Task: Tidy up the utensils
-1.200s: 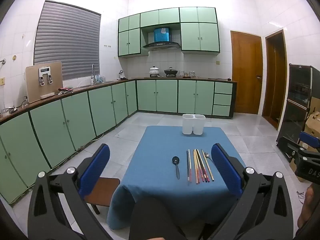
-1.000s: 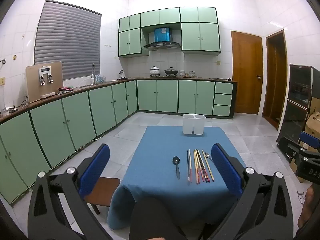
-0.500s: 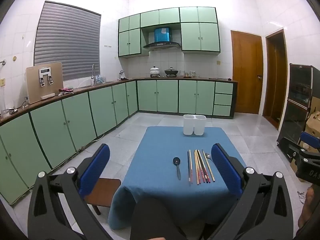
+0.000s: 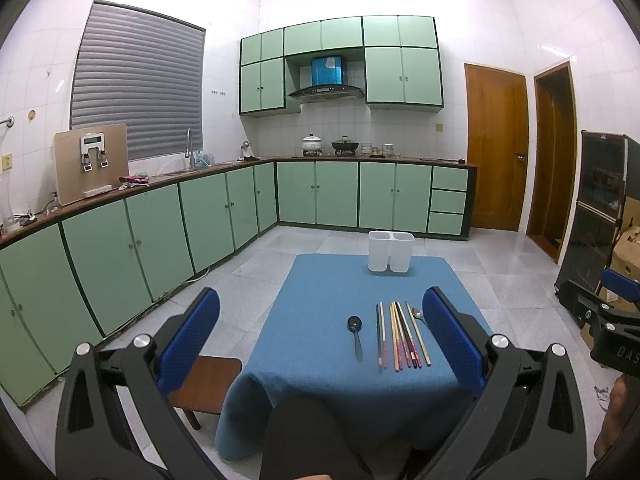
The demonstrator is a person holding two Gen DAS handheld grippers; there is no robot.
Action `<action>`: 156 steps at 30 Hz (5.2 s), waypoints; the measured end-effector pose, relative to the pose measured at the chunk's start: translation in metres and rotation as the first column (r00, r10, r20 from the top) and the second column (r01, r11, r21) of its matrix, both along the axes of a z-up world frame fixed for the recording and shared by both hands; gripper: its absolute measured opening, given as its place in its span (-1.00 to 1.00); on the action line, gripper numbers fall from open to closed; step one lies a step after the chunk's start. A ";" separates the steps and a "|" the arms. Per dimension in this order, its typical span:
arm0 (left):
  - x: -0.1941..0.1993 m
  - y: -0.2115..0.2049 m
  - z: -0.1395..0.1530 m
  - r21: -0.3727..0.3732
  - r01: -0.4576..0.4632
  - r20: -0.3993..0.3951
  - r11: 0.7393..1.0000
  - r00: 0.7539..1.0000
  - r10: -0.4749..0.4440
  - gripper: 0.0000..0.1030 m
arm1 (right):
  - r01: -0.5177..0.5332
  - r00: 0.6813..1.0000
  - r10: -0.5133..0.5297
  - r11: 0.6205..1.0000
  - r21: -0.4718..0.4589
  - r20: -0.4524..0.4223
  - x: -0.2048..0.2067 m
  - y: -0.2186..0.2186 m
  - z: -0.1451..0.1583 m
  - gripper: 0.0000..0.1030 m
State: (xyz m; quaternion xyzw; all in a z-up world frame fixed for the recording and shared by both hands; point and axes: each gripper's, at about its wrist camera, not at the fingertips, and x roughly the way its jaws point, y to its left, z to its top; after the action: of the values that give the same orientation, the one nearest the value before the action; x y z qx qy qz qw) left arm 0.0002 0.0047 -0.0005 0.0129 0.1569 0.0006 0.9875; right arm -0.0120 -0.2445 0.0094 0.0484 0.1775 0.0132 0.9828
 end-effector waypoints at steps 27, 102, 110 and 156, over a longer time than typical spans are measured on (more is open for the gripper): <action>0.002 0.001 0.001 -0.001 -0.002 -0.005 1.000 1.000 0.002 0.91 | -0.009 1.000 0.009 1.000 0.010 -0.003 0.000 -0.001 -0.004 0.89; 0.309 -0.029 -0.286 0.005 0.107 -0.562 0.994 0.823 -0.086 0.86 | -0.133 0.865 0.138 0.990 0.043 -0.482 0.306 -0.049 -0.273 -0.34; 0.311 -0.030 -0.286 -0.011 0.097 -0.536 0.995 0.840 -0.088 0.55 | -0.142 0.884 0.134 0.990 0.016 -0.448 0.306 -0.047 -0.278 -0.36; 0.363 -0.032 -0.166 -0.109 0.288 -0.426 0.951 0.851 -0.307 -0.77 | -0.248 0.900 0.220 0.968 -0.026 -0.376 0.360 -0.050 -0.148 -0.83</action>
State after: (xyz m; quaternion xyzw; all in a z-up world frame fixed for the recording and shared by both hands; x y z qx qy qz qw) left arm 0.3631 -0.0274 -0.1664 0.0166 0.3707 -0.1583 0.9150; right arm 0.3479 -0.2941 -0.1388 -0.0079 0.3643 0.1153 0.9241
